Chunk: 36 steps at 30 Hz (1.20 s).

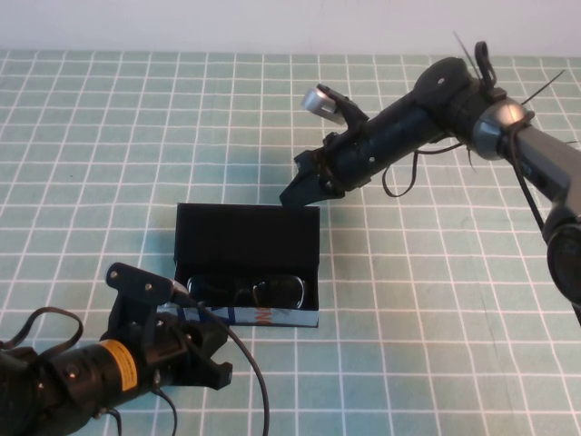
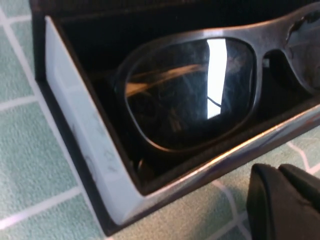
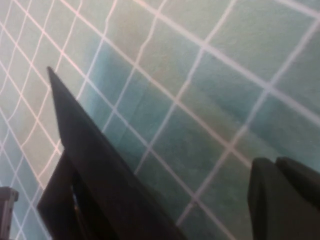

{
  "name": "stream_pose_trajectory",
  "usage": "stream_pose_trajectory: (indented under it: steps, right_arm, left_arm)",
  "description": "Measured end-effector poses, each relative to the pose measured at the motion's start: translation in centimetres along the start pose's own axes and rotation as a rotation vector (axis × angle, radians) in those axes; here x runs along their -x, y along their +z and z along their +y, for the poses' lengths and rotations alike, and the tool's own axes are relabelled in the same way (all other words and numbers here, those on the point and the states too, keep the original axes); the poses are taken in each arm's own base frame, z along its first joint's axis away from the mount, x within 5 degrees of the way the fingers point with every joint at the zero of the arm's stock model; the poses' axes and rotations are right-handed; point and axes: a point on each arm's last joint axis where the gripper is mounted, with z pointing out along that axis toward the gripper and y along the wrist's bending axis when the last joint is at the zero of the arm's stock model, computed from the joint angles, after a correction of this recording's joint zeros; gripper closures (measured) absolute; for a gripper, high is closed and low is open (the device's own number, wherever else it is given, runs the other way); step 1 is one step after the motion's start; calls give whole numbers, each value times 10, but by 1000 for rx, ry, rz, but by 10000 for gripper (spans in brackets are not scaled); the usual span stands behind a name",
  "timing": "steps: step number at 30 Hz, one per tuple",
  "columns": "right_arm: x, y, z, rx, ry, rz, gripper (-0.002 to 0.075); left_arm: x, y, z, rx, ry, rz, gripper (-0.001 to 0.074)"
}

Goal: Return glasses to glasses case
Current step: Close the glasses case

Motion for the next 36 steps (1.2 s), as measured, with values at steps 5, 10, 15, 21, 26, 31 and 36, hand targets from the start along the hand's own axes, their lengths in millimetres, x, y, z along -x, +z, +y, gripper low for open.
stream_pose_trajectory:
  steps: [5, 10, 15, 21, 26, 31, 36]
  right_arm:
    - [-1, 6, 6, 7, 15, 11, 737]
    - [-1, 14, 14, 17, 7, 24, 737]
    - [-1, 18, 24, 24, 4, 32, 737]
    - [5, 5, 41, 22, -10, 8, 737]
    - [10, -4, 67, 4, -47, 1, 737]
    - [6, 5, 80, -19, -79, 44, 737]
    - [6, 0, 72, -55, -84, 46, 737]
  left_arm:
    - [1, 1, 2, 24, -3, -17, 734]
    - [0, 4, 5, 28, -17, -42, 734]
    - [-1, 7, 5, 18, -26, -64, 734]
    - [-1, 8, 5, 14, -29, -72, 734]
    - [-1, 8, 5, 14, -29, -72, 734]
    - [-1, 8, 5, 14, -29, -72, 734]
    - [-1, 8, 5, 14, -29, -72, 734]
